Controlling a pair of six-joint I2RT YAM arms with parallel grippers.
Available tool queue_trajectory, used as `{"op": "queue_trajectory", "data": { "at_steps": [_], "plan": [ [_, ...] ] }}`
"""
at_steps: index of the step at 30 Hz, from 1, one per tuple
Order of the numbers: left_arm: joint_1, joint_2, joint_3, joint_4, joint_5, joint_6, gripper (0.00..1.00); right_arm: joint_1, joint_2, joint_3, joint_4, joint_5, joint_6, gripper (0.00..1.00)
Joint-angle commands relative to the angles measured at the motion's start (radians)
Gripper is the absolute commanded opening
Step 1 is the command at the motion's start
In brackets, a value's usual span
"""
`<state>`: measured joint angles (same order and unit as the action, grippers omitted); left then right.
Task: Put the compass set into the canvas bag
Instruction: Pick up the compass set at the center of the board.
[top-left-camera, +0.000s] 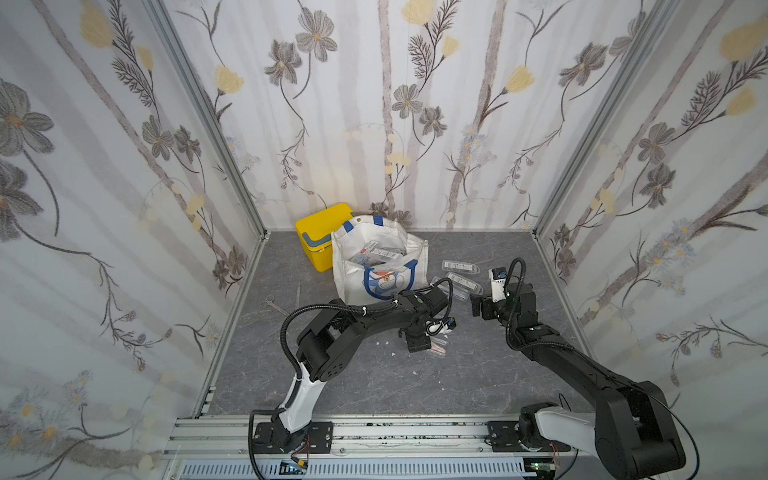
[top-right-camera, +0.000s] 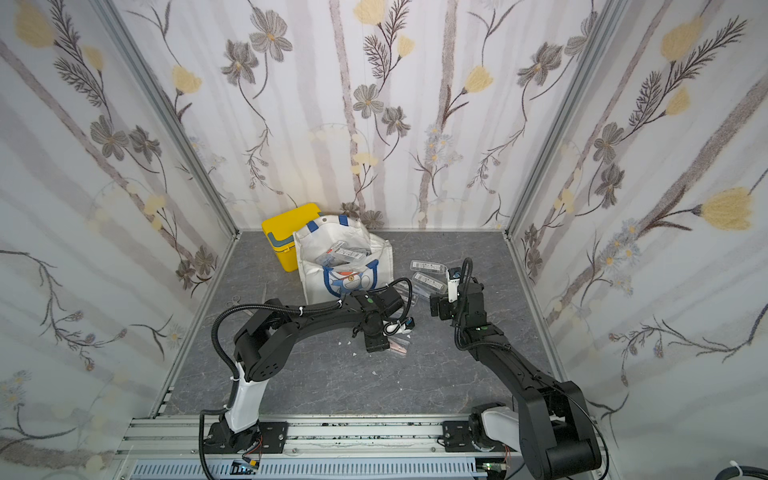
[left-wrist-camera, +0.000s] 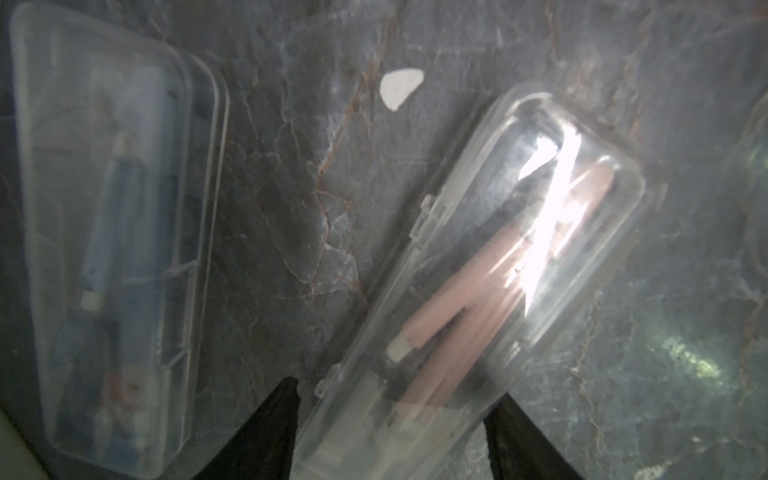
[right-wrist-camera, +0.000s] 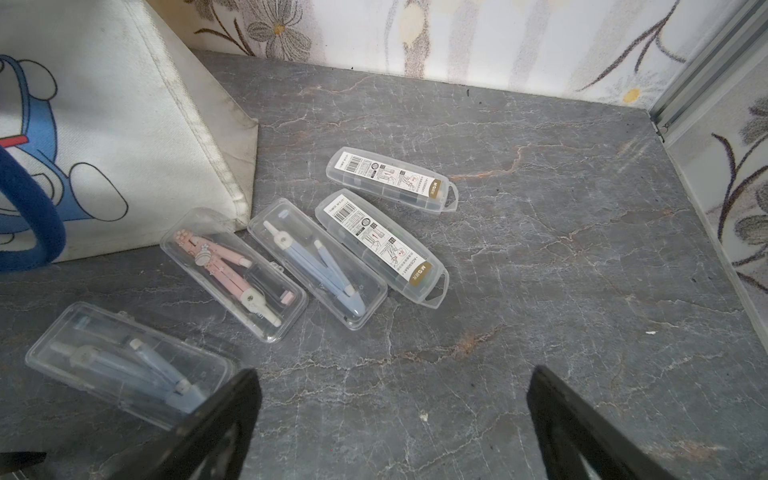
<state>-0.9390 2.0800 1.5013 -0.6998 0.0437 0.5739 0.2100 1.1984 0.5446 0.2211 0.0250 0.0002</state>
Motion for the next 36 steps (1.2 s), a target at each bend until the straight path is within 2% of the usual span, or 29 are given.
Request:
{"op": "queue_trajectory", "data": {
  "at_steps": [1, 7, 11, 17, 23, 29, 36],
  "plan": [
    [-0.002, -0.016, -0.009, -0.005, -0.035, 0.0, 0.64, -0.003, -0.009, -0.005, 0.041, -0.008, 0.021, 1.0],
    [-0.014, -0.038, -0.033, 0.028, -0.072, -0.017, 0.52, -0.01, -0.013, -0.006, 0.048, -0.02, 0.027, 1.0],
    [-0.017, -0.063, -0.057, 0.058, -0.086, -0.017, 0.49, -0.015, -0.013, -0.005, 0.049, -0.019, 0.032, 0.99],
    [-0.02, -0.087, -0.086, 0.088, -0.091, -0.018, 0.49, -0.021, -0.016, -0.005, 0.053, -0.023, 0.037, 1.0],
    [-0.018, -0.064, -0.082, 0.077, -0.082, -0.018, 0.6, -0.026, -0.017, -0.002, 0.053, -0.028, 0.045, 1.0],
    [0.004, -0.039, -0.049, 0.05, 0.0, -0.017, 0.61, -0.029, -0.017, -0.002, 0.054, -0.033, 0.048, 0.99],
    [0.013, 0.004, -0.018, -0.007, -0.003, -0.024, 0.59, -0.035, -0.017, -0.008, 0.055, -0.031, 0.047, 0.99]
  ]
}}
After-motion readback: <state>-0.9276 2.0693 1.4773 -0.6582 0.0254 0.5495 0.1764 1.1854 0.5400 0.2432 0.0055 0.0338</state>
